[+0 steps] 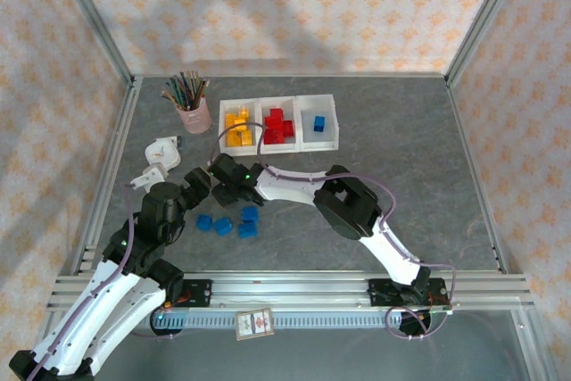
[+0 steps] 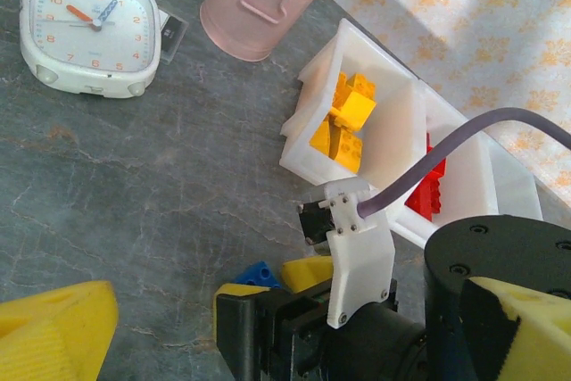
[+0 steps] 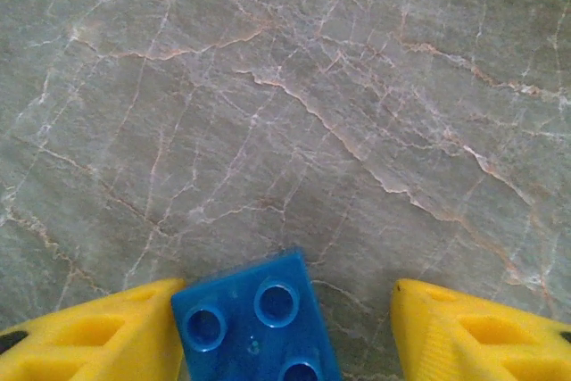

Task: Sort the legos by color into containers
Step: Pick up the lego from the middle-left of the table, then place the lego in the container.

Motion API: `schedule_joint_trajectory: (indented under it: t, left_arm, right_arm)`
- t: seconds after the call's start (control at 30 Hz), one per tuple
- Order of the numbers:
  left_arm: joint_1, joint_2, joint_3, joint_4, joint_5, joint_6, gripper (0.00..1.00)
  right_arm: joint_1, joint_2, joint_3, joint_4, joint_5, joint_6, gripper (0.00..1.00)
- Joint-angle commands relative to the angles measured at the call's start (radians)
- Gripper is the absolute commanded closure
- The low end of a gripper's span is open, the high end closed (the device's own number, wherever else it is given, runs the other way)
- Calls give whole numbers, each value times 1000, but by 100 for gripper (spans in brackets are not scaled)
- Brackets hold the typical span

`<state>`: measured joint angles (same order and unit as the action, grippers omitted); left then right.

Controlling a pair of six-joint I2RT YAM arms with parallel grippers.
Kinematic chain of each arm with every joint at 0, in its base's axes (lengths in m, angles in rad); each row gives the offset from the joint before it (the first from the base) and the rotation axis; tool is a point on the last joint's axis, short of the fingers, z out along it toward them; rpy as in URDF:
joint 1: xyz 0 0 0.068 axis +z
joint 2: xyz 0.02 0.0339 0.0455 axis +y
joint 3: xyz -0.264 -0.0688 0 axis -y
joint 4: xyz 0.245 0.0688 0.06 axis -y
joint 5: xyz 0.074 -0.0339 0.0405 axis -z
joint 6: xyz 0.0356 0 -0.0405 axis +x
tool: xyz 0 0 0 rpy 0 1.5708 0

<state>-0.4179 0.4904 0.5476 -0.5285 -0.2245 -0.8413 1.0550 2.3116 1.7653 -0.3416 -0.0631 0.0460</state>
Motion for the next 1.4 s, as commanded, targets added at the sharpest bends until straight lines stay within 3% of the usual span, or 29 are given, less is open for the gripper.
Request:
schedule_joint_trajectory:
  t: [0.0,0.43,0.83,1.13,1.37]
  left_arm:
    - [8,-4,-17,-23,-35,-11,1]
    - [8,12,-14,0,-31,-7,1]
    - [10,50,32,35,38,16,1]
    - [8,188,44,187,219,65,1]
    - [-9,346,66,317,313,79,1]
  right_arm:
    - [0,31,34,-34,34,-26,42]
    - [0,8,14,-33,36,-19,65]
    - [-55,-268,-254,56,16,111,71]
    - [-232,-523,-456,81,55,222,71]
    - [-417,-545,-429,73,81,212,71]
